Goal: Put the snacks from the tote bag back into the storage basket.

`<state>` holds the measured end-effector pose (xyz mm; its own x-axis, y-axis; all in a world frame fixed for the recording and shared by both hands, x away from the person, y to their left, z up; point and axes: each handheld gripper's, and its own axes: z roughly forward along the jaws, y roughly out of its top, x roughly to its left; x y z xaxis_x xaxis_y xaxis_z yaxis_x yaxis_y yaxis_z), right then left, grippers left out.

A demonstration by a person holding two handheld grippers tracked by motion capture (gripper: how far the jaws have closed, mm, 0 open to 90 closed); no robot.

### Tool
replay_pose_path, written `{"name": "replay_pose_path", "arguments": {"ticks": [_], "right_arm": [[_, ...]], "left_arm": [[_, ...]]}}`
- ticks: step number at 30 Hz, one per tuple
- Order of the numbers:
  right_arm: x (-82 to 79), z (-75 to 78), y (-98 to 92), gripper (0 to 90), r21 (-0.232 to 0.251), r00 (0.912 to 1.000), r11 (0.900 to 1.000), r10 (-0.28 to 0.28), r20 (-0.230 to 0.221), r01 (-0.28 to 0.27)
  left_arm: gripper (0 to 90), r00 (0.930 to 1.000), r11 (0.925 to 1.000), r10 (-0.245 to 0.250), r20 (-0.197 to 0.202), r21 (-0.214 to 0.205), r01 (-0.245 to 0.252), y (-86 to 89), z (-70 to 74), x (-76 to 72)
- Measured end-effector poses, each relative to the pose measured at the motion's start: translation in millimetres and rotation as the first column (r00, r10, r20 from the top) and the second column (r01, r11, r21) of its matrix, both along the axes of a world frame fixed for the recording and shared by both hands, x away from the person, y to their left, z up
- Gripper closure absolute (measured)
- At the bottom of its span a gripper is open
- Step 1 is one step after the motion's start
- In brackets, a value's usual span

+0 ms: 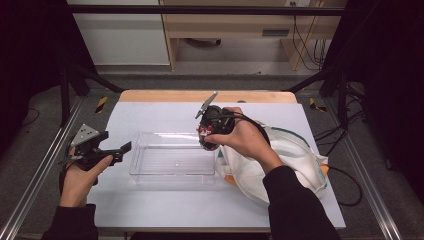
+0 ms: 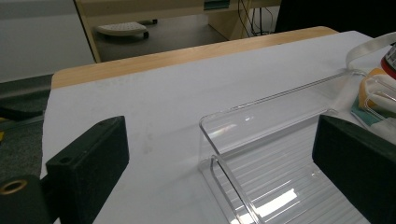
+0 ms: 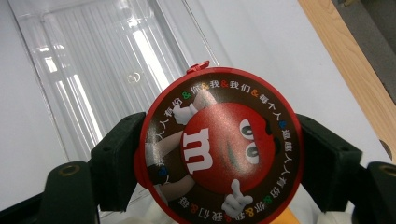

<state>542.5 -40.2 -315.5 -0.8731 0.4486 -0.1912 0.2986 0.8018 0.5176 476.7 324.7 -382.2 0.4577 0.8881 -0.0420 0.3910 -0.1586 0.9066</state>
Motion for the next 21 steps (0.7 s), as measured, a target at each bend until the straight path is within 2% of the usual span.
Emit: {"name": "replay_pose_path", "arguments": {"ticks": [7, 11, 21], "right_arm": [[3.2, -2.9, 2.1, 24.9, -0.002, 1.0, 1.0, 0.004, 0.005, -0.004], [2.2, -5.0, 5.2, 24.8, 0.002, 1.0, 1.0, -0.005, -0.001, 0.005], [2.5, -12.9, 15.5, 24.8, 0.01, 0.9998, 0.9999, 0.011, -0.014, -0.01]], "left_arm": [[4.0, 1.0, 1.0, -0.001, -0.005, -0.004, 0.001, 1.6, -1.1, -0.1], [4.0, 1.0, 1.0, -0.005, -0.003, -0.002, 0.005, 0.4, -0.3, -0.6], [4.0, 1.0, 1.0, -0.003, -0.008, -0.002, 0.003, 1.0, -1.0, -0.2]]}}
